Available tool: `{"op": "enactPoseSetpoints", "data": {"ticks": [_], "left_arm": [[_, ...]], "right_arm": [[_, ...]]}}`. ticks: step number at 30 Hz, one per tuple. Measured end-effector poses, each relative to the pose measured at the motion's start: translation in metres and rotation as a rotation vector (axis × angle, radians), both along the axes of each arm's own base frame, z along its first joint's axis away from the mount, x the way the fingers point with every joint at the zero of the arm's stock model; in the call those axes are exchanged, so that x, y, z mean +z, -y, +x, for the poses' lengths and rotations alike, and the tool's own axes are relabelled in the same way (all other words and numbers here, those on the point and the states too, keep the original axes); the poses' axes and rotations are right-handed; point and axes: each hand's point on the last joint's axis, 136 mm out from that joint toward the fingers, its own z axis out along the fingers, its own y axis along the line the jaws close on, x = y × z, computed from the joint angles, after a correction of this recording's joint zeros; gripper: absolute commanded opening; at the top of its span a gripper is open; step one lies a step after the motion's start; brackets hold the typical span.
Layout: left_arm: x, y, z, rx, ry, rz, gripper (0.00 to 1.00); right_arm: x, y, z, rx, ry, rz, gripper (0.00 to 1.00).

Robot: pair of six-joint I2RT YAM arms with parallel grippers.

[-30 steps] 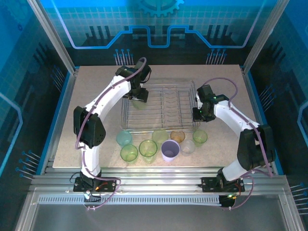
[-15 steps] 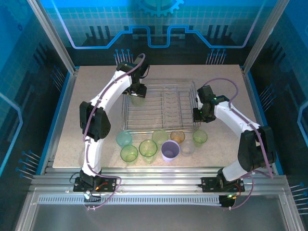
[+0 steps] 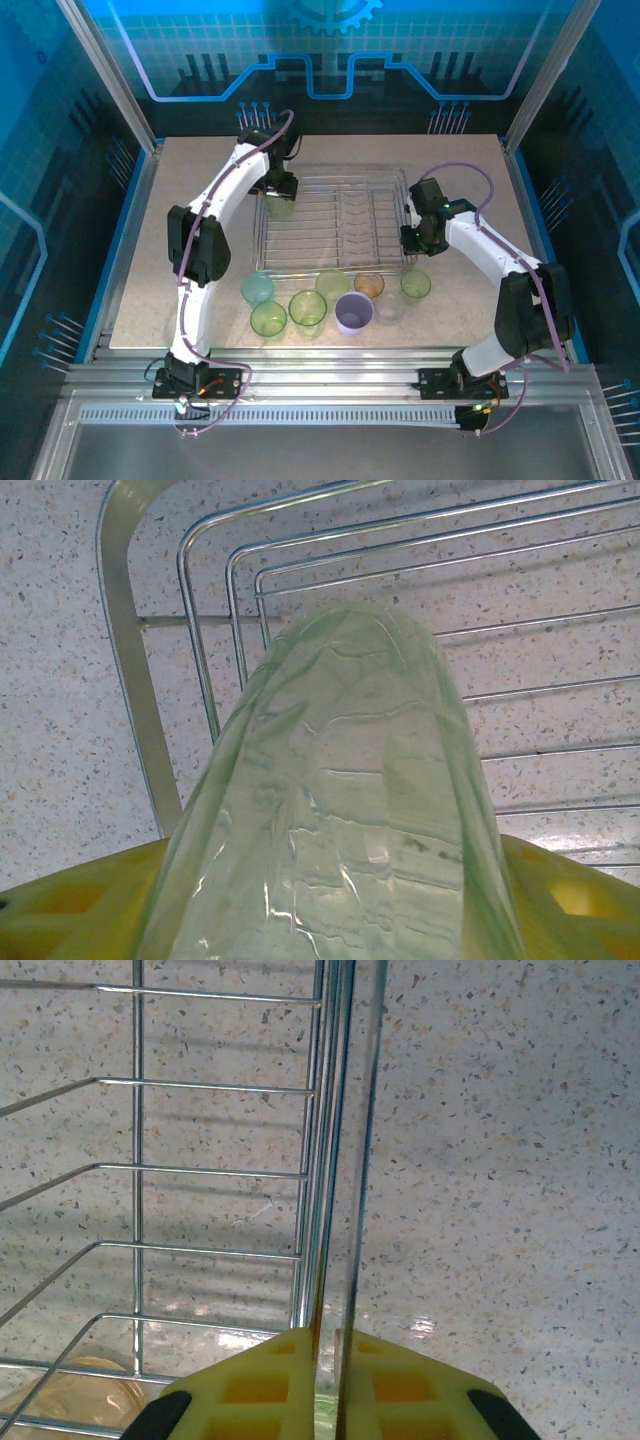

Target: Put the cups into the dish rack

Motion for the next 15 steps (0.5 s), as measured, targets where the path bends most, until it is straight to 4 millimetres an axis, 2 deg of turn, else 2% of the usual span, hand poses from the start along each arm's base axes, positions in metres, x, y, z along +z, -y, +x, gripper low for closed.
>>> {"op": "enactPoseSetpoints", "data": {"ticks": [5,9,15], "left_arm": [[-0.004,0.000,0.005,0.005,0.000,-0.007,0.39],[-0.008,-0.001,0.010,0.007,-0.002,-0.006,0.50],[-0.011,-0.001,0.016,-0.006,0.003,0.004,0.59]], "right_arm": [[0.000,0.000,0.000,0.005,0.000,-0.002,0.12],[0.000,0.000,0.000,0.006,0.000,-0.002,0.13],[0.000,-0.001,0.000,0.019,0.004,-0.013,0.13]]}}
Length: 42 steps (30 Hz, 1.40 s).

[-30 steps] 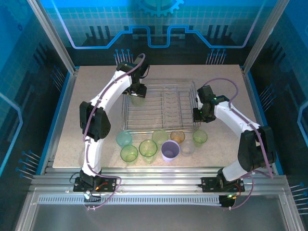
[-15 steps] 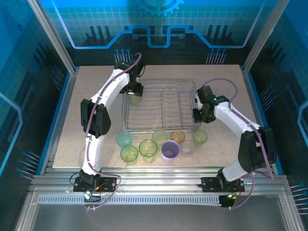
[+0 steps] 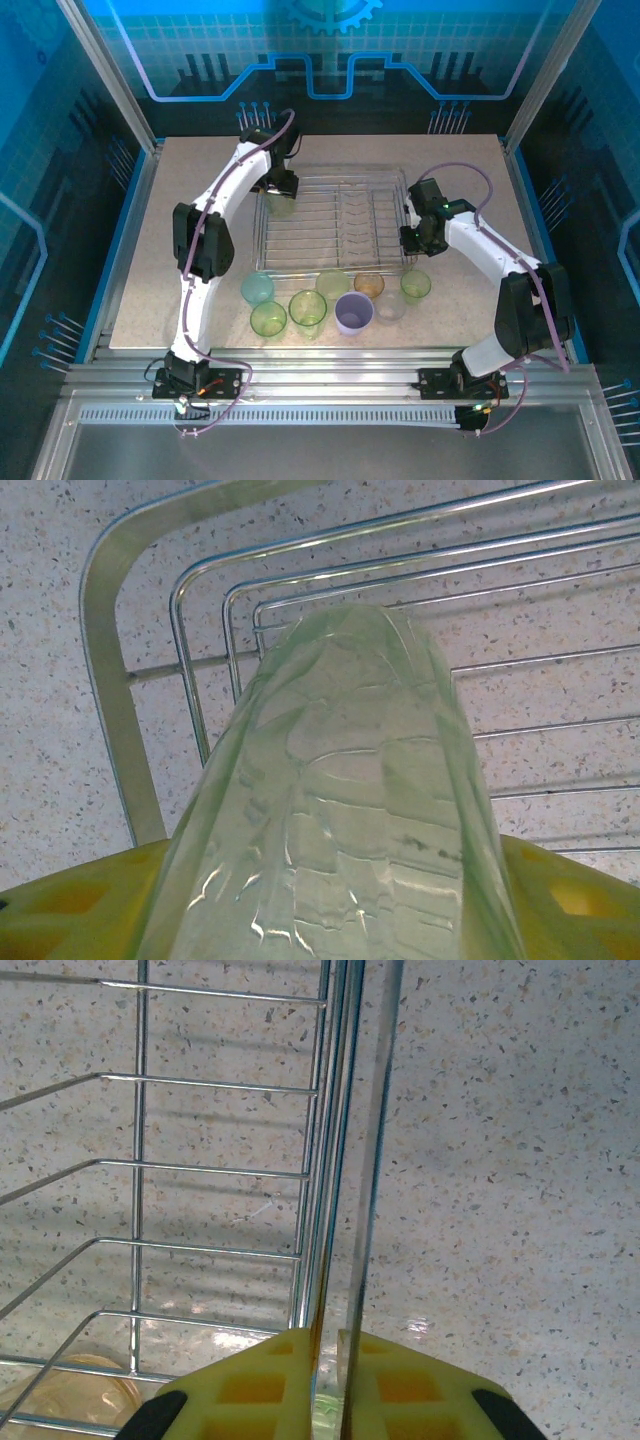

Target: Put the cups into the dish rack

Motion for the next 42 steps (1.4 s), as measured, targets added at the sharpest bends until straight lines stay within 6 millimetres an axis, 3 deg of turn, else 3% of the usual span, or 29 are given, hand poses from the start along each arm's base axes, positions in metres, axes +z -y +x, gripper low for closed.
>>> {"op": "enactPoseSetpoints", "data": {"ticks": [3,6,13,19,26,32,36,42], "left_arm": [[0.001,0.000,0.002,0.002,0.007,0.001,0.67],[0.001,-0.001,0.004,0.002,0.014,0.001,0.88],[0.002,-0.006,0.011,0.006,0.037,0.006,0.99],[0.003,-0.008,0.016,0.015,0.056,0.000,0.99],[0.013,-0.008,0.017,0.028,0.110,-0.021,0.99],[0.049,-0.014,-0.003,0.047,0.223,-0.064,0.99],[0.072,-0.022,-0.028,0.053,0.324,-0.102,0.99],[0.086,-0.031,-0.061,0.061,0.428,-0.145,0.99]], "right_arm": [[0.000,-0.001,0.000,0.009,0.003,-0.008,0.14],[0.000,-0.001,0.000,0.017,0.005,-0.012,0.14],[0.001,-0.005,-0.001,0.052,0.013,-0.035,0.14],[0.003,-0.007,-0.002,0.067,0.021,-0.039,0.18],[0.018,-0.008,-0.006,0.101,0.055,-0.038,0.37],[0.033,-0.006,-0.013,0.102,0.081,-0.031,0.44],[0.043,-0.004,-0.018,0.098,0.099,-0.024,0.45],[0.082,-0.012,-0.026,0.093,0.174,0.046,0.44]]}}
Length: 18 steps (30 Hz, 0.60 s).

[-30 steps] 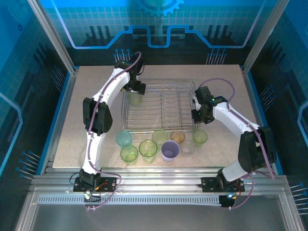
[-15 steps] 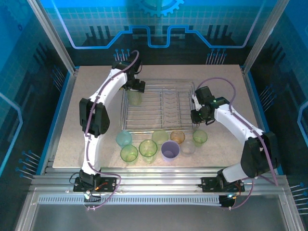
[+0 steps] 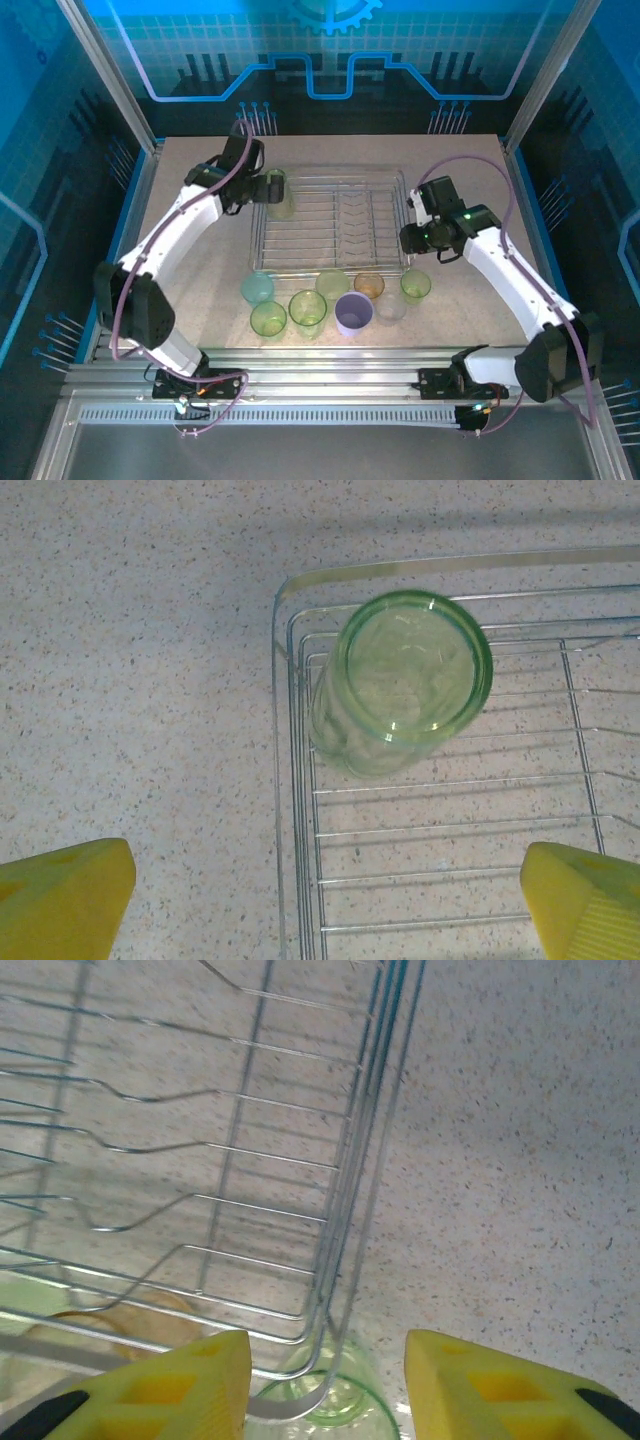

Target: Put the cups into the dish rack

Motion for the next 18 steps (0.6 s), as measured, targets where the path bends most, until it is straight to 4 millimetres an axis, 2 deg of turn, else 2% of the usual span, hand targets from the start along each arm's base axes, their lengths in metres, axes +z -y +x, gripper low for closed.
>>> {"op": "enactPoseSetpoints", "data": {"ticks": [4,8,10,14,18], "left_arm": [[-0.018,-0.005,-0.031,0.014,0.011,-0.052,0.99],[-0.044,-0.005,-0.067,0.016,0.015,-0.135,0.99],[-0.051,-0.005,-0.082,0.012,0.031,-0.178,0.99],[-0.045,-0.005,-0.103,-0.002,0.113,-0.253,0.99],[-0.028,-0.006,-0.118,-0.016,0.218,-0.313,0.99]], "right_arm": [[0.031,-0.028,-0.010,0.078,0.052,0.076,0.43],[0.054,-0.073,-0.031,0.236,0.066,0.148,0.43],[0.059,-0.092,-0.042,0.313,0.056,0.167,0.43],[0.054,-0.128,-0.061,0.468,0.008,0.160,0.44],[0.028,-0.160,-0.083,0.603,-0.083,0.100,0.44]]}}
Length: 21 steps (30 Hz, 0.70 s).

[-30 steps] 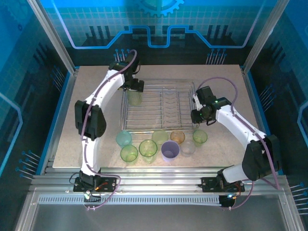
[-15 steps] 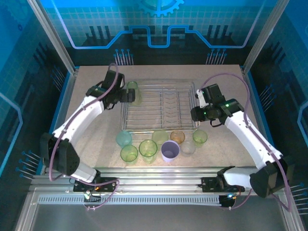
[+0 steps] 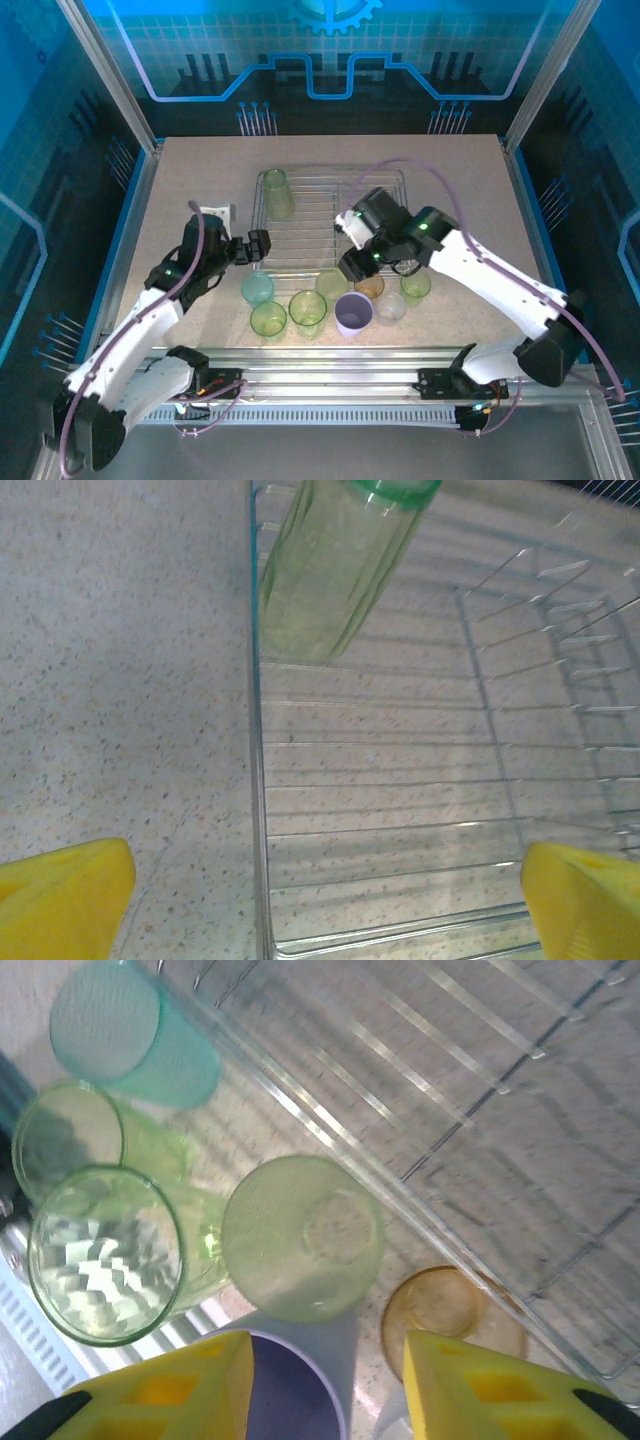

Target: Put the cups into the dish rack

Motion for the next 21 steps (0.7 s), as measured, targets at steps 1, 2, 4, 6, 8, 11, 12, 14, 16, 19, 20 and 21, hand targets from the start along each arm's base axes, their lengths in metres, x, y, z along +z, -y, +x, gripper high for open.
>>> {"op": "enactPoseSetpoints", "data": {"ticks": [1,2,4,6,8,11,12,14,16,19,20,21], "left_arm": [[0.003,-0.001,-0.003,0.001,0.020,-0.012,0.99],[0.005,-0.001,-0.006,0.002,0.037,-0.020,0.99],[0.008,-0.003,-0.011,0.006,0.063,-0.034,1.00],[0.007,-0.004,-0.015,0.008,0.076,-0.041,0.99],[0.005,-0.005,-0.016,0.012,0.077,-0.046,0.99],[0.001,-0.005,-0.017,0.018,0.066,-0.052,0.99],[0.001,-0.005,-0.017,0.019,0.065,-0.054,0.99],[0.001,-0.005,-0.016,0.020,0.067,-0.055,0.99],[0.002,-0.005,-0.016,0.020,0.068,-0.056,0.99],[0.002,-0.005,-0.016,0.021,0.067,-0.058,0.99],[0.002,-0.005,-0.016,0.021,0.067,-0.058,0.99],[0.002,-0.005,-0.016,0.021,0.067,-0.058,0.99]], "right_arm": [[-0.006,-0.006,-0.005,0.028,-0.014,-0.019,0.45],[-0.013,-0.014,-0.010,0.060,-0.028,-0.040,0.45],[-0.024,-0.028,-0.019,0.117,-0.049,-0.080,0.45],[-0.033,-0.041,-0.028,0.170,-0.061,-0.114,0.45],[-0.041,-0.051,-0.036,0.211,-0.069,-0.144,0.45],[-0.049,-0.061,-0.046,0.257,-0.078,-0.178,0.45],[-0.052,-0.063,-0.049,0.269,-0.080,-0.187,0.44],[-0.055,-0.065,-0.052,0.282,-0.080,-0.205,0.43],[-0.057,-0.065,-0.052,0.285,-0.076,-0.218,0.42],[-0.061,-0.064,-0.050,0.281,-0.072,-0.237,0.39],[-0.061,-0.063,-0.049,0.278,-0.070,-0.245,0.38],[-0.062,-0.064,-0.048,0.276,-0.068,-0.248,0.37]]}}
